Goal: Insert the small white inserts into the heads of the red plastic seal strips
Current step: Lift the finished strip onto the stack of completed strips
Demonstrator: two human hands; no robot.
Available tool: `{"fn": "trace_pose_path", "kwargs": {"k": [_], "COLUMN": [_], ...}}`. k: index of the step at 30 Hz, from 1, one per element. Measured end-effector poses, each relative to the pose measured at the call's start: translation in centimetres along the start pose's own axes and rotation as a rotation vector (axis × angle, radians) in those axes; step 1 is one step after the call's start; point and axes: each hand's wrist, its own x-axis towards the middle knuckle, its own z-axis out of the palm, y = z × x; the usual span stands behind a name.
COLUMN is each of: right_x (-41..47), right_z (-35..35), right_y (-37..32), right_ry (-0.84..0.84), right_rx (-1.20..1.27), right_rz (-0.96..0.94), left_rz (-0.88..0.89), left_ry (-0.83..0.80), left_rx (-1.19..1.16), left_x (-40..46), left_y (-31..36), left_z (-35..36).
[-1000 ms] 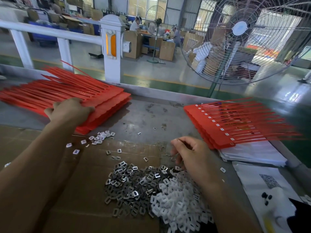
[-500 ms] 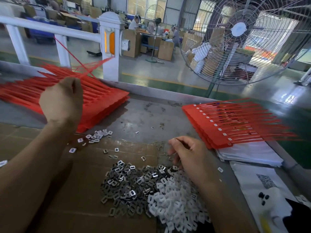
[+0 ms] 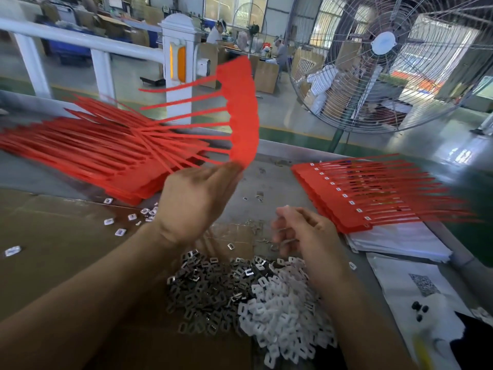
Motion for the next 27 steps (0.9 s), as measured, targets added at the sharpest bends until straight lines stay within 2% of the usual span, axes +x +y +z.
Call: {"fn": "trace_pose_path", "kwargs": {"k": [6,10,13,16,20,22,27], "right_x": [0.8,1.2,1.5,2.1,3.2,3.9,5.3], "right_z": [-0.1,0.0,0.2,0.8,2.5,3.5,4.2], "right_y": [0.2,-0.1,-0.7,-2.0,-4.0,-4.8,-5.8], "right_ry": [-0.006,-0.077,-0.111,-0.146,-0.239,-0.164,0.035], "right_rx": [0.187,0.361,0.380,0.333,0.196,0.141,-0.217], "right_rz": [0.037,0.079,0.109,0.086,-0.087,-0.159,-0.368], "left_rz": [0.100,0.135,0.143,0.134,0.137,0.150,0.148], "left_ry": [-0.102,-0.174,-0.212,-0.190,-0.181,-0.228,-0.401], "left_rx": [-0.082,-0.085,-0.112,-0.157,-0.201,-0.212,-0.237], "left_x": [-1.6,-1.5,-1.9,-2.6,-3.4,-3.8,-4.0], "left_y": [0.7,0.9,1.0,1.2,1.3,1.2,1.2], "left_z": [0.2,-0.5,-0.9,-1.0,-0.9,-0.9,-1.0]}}
